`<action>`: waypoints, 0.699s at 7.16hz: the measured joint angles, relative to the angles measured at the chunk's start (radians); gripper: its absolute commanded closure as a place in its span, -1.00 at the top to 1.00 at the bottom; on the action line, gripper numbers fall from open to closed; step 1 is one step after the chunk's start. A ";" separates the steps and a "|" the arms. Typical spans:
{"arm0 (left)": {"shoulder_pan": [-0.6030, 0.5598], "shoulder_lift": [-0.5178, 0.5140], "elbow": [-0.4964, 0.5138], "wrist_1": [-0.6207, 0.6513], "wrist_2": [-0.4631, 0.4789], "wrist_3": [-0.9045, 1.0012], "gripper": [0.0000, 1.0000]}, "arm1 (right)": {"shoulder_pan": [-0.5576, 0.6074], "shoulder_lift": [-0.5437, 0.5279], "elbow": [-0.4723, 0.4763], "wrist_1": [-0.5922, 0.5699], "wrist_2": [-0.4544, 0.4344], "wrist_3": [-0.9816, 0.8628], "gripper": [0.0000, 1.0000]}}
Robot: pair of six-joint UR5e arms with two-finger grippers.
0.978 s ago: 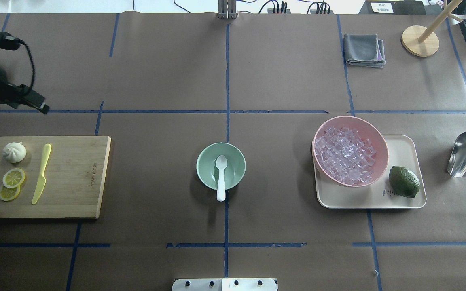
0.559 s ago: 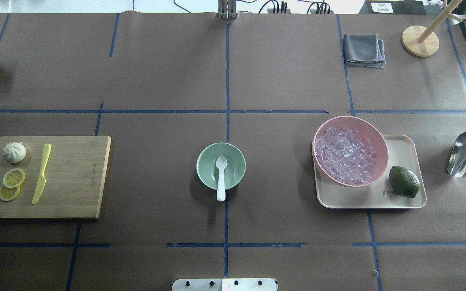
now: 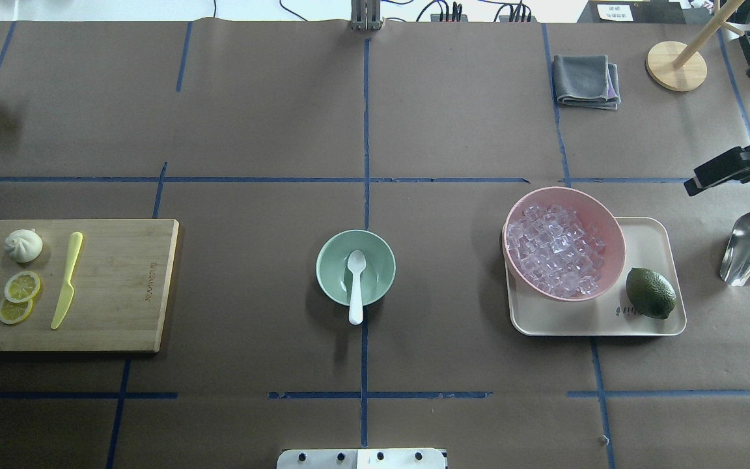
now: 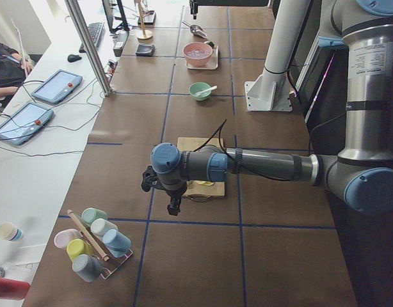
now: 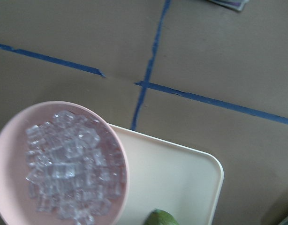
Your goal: Put spoon and ice into bowl
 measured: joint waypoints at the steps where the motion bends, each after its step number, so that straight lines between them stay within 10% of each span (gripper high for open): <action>1: -0.003 0.006 0.015 -0.004 0.001 -0.002 1.00 | -0.100 0.072 0.001 0.000 -0.075 0.134 1.00; 5: -0.004 0.007 0.027 -0.006 -0.008 -0.003 1.00 | -0.368 0.171 -0.035 0.002 -0.348 0.377 1.00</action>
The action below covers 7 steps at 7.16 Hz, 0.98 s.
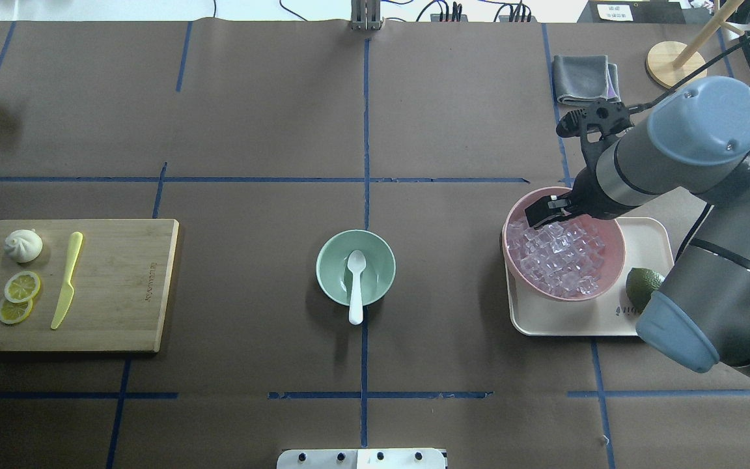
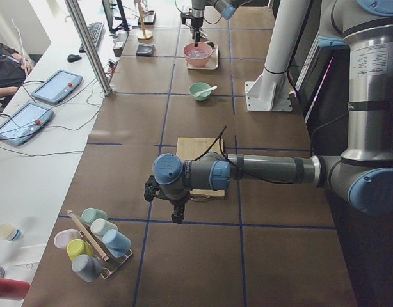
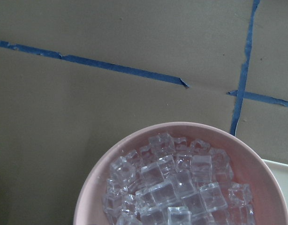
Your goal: Put spoon and ice into bowl
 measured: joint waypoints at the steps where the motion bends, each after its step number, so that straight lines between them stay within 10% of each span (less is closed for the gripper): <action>1: 0.000 0.000 0.000 0.000 -0.001 0.000 1.00 | -0.009 -0.006 -0.011 -0.001 -0.007 0.005 0.99; 7: -0.001 0.003 -0.002 -0.001 -0.064 0.002 1.00 | -0.029 -0.015 -0.153 0.139 -0.005 0.010 0.78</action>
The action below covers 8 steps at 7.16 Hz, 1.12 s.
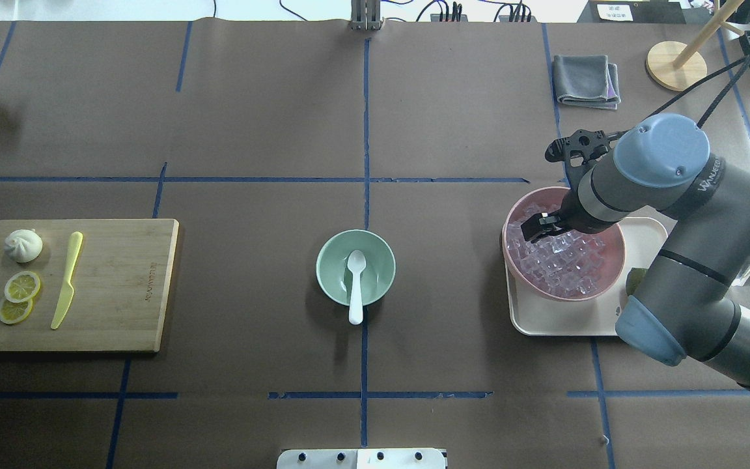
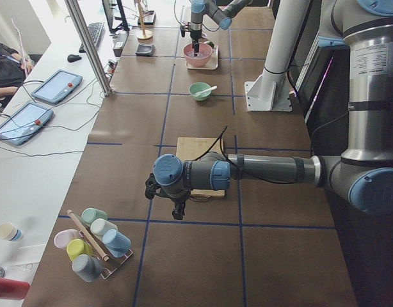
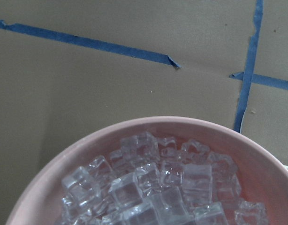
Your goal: Put spoon and ice into bowl
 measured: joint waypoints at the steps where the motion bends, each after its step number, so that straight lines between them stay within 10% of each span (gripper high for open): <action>1: -0.001 0.000 0.000 0.000 -0.001 0.000 1.00 | -0.002 -0.001 0.004 0.009 0.006 0.002 0.65; 5: 0.000 0.000 0.001 0.000 -0.002 0.000 1.00 | -0.003 -0.026 0.031 0.003 0.028 0.004 0.39; 8: -0.001 0.001 0.000 -0.001 -0.002 0.000 1.00 | -0.005 -0.035 0.033 0.001 0.027 0.003 -0.69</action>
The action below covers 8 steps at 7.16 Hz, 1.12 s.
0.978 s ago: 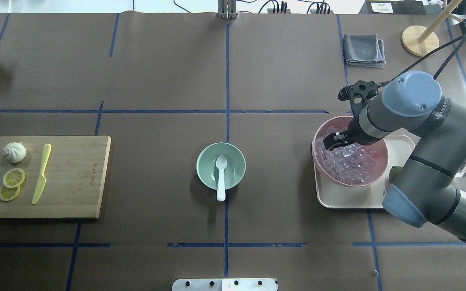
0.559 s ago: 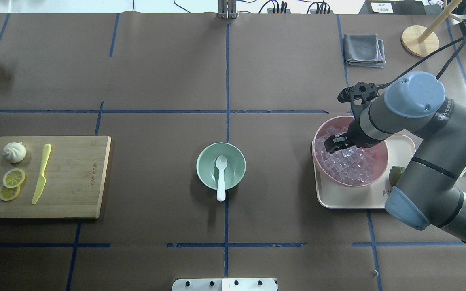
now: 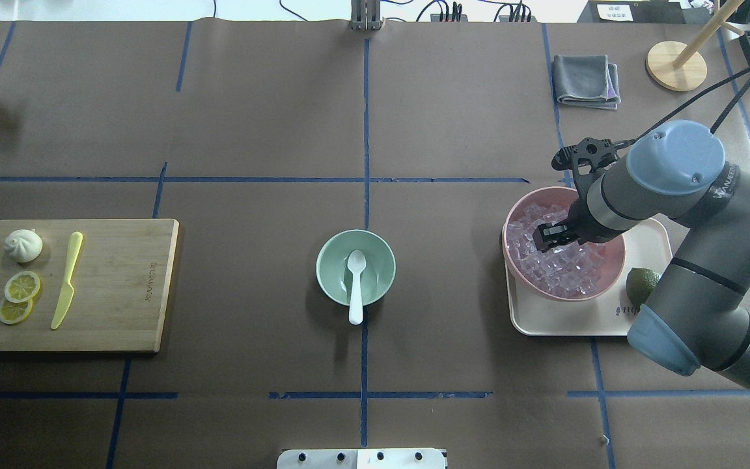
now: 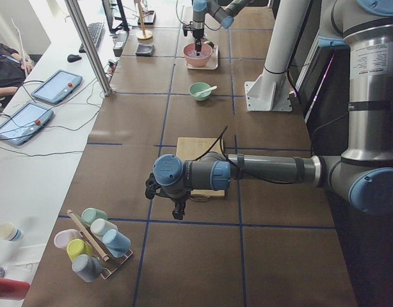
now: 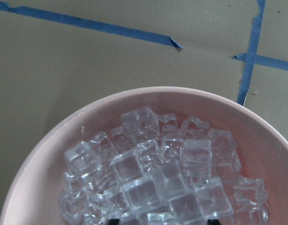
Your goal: Put spoon and ice into bowl
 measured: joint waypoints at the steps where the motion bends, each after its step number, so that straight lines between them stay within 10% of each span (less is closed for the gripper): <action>1: 0.000 0.001 0.000 0.000 0.000 0.001 1.00 | -0.001 0.001 0.000 0.000 -0.001 0.001 -0.95; 8: 0.000 0.001 0.000 0.002 -0.001 0.002 1.00 | -0.022 0.203 0.046 -0.123 -0.022 0.286 -1.00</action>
